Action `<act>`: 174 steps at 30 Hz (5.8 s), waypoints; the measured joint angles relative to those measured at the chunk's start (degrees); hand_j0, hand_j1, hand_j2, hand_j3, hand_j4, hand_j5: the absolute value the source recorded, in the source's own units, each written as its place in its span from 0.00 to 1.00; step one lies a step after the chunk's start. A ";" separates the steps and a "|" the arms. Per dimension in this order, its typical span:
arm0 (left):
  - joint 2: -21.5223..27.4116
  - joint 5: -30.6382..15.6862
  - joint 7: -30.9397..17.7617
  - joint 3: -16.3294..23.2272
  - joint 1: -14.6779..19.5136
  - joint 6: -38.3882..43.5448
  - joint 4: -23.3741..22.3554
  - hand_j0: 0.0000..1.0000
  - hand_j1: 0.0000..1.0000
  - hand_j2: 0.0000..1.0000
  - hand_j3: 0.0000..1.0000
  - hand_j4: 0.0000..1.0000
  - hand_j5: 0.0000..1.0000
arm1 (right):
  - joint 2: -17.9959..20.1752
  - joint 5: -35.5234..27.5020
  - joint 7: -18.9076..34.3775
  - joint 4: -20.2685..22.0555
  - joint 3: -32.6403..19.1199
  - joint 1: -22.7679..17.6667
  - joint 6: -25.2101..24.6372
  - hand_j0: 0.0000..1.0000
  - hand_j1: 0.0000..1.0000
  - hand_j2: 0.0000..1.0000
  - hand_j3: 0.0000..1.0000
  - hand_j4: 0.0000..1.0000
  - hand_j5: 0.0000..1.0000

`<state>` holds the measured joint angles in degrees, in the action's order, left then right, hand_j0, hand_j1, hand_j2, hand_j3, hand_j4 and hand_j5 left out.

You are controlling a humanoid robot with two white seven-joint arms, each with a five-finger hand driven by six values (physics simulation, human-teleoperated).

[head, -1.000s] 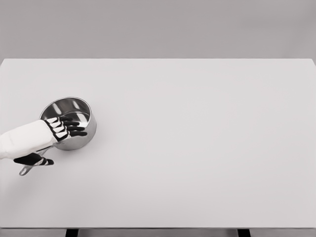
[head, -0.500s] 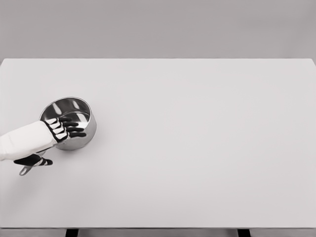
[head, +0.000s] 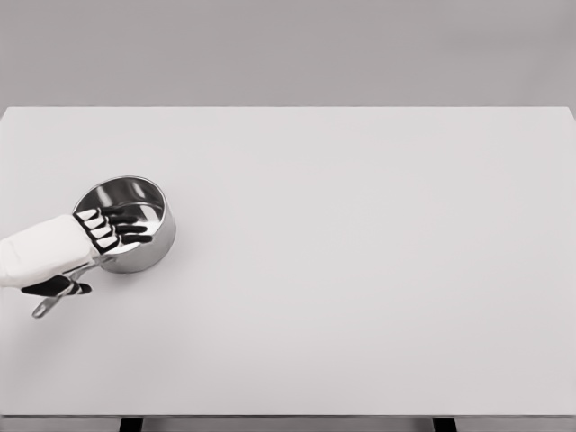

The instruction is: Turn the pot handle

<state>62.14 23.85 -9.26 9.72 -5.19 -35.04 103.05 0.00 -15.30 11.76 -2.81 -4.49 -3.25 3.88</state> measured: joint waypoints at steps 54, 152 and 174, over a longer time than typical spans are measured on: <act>-3.21 3.83 -0.48 -9.15 -1.67 0.00 -7.20 1.00 1.00 1.00 1.00 1.00 1.00 | 0.00 0.00 0.00 0.00 0.00 0.00 0.00 1.00 1.00 1.00 1.00 1.00 1.00; -10.80 4.88 -0.44 -9.06 9.93 0.00 -28.37 1.00 1.00 1.00 1.00 1.00 1.00 | 0.00 0.00 0.00 0.00 0.00 0.00 0.00 1.00 1.00 1.00 1.00 1.00 1.00; -11.97 4.41 -0.44 -6.67 12.66 -0.01 -32.62 1.00 1.00 1.00 1.00 1.00 1.00 | 0.00 0.00 0.00 0.00 0.00 0.00 0.00 1.00 1.00 1.00 1.00 1.00 1.00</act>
<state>50.17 28.26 -9.71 3.05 7.47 -35.05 70.43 0.00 -15.30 11.76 -2.81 -4.49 -3.25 3.88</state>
